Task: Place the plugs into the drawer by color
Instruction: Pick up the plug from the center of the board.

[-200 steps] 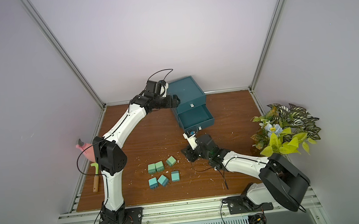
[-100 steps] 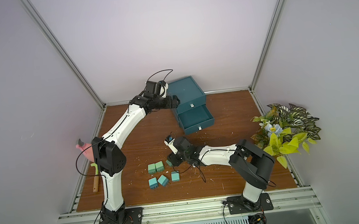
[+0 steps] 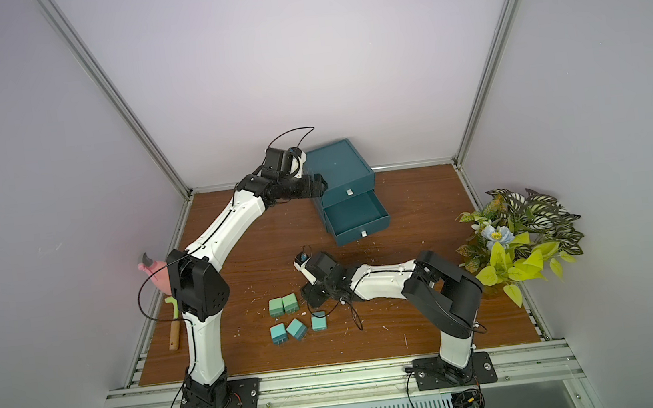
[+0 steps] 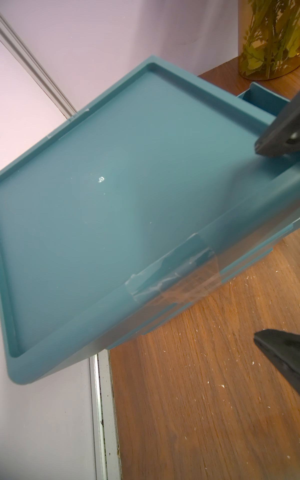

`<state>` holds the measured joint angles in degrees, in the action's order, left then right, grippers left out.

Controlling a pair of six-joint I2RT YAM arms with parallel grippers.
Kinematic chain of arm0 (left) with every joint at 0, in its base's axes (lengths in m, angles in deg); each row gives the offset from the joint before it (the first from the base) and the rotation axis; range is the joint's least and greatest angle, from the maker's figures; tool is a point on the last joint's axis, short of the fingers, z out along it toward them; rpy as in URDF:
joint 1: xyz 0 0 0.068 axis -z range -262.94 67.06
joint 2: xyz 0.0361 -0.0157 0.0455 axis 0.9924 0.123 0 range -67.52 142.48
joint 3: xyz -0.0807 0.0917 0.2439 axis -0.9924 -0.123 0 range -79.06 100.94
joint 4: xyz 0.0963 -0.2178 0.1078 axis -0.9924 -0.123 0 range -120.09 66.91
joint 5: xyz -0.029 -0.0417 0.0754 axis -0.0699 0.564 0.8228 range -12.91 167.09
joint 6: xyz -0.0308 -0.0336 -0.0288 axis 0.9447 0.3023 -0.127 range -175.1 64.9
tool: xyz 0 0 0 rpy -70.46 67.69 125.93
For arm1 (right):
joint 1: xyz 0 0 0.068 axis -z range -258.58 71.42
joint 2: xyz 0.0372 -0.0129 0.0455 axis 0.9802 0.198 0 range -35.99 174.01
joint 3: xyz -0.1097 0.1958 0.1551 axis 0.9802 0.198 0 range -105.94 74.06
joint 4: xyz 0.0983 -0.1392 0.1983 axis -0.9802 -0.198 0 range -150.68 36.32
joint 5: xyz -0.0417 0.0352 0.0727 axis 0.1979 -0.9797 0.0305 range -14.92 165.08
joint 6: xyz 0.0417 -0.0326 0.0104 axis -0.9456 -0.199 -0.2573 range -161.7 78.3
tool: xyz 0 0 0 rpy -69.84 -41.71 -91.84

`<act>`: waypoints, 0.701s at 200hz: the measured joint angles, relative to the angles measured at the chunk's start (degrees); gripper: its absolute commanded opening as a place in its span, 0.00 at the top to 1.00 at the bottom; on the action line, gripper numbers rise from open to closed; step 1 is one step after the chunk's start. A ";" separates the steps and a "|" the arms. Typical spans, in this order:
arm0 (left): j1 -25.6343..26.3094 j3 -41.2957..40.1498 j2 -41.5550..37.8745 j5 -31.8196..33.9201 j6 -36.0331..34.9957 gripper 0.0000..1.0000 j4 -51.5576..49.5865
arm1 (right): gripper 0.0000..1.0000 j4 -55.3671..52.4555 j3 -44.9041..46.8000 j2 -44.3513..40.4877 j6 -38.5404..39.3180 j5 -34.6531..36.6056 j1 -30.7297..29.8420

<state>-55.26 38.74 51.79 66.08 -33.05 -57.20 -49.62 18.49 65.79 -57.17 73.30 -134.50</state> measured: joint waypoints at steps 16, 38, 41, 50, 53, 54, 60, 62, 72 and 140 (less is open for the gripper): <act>0.00 -0.02 0.00 0.00 0.00 0.01 0.02 | 0.35 -0.33 -0.15 0.02 0.00 0.00 -0.17; 0.00 -0.02 0.00 -0.02 0.00 0.02 0.02 | 0.35 -0.79 -0.37 0.02 -0.04 0.00 -0.52; 0.00 -0.02 0.00 0.00 0.00 0.01 0.02 | 0.35 -0.85 -0.39 0.02 -0.04 0.00 -0.57; 0.00 -0.02 0.00 -0.02 0.00 0.01 0.02 | 0.35 -0.94 -0.39 0.02 -0.09 0.00 -0.66; 0.00 -0.02 0.00 -0.02 0.00 0.01 0.02 | 0.35 -0.94 -0.39 0.02 -0.09 0.00 -0.66; 0.00 -0.02 0.00 -0.02 0.00 0.01 0.02 | 0.35 -0.96 -0.39 0.02 -0.09 0.00 -0.66; 0.00 -0.02 0.00 -0.02 0.00 0.01 0.02 | 0.35 -0.98 -0.39 0.02 -0.13 0.00 -0.72; 0.00 -0.02 0.00 -0.02 0.00 0.01 0.02 | 0.35 -0.98 -0.39 0.02 -0.15 0.00 -0.72; 0.00 -0.02 0.00 -0.02 0.00 0.01 0.02 | 0.35 -1.07 -0.39 0.02 -0.22 0.02 -0.76; 0.00 -0.70 -0.31 -0.04 0.02 0.01 0.57 | 0.35 -5.11 -1.95 -0.24 1.38 4.35 -0.94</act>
<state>-55.26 38.04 51.48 66.04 -33.03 -56.63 -54.74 16.55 65.55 -55.79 77.65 -135.44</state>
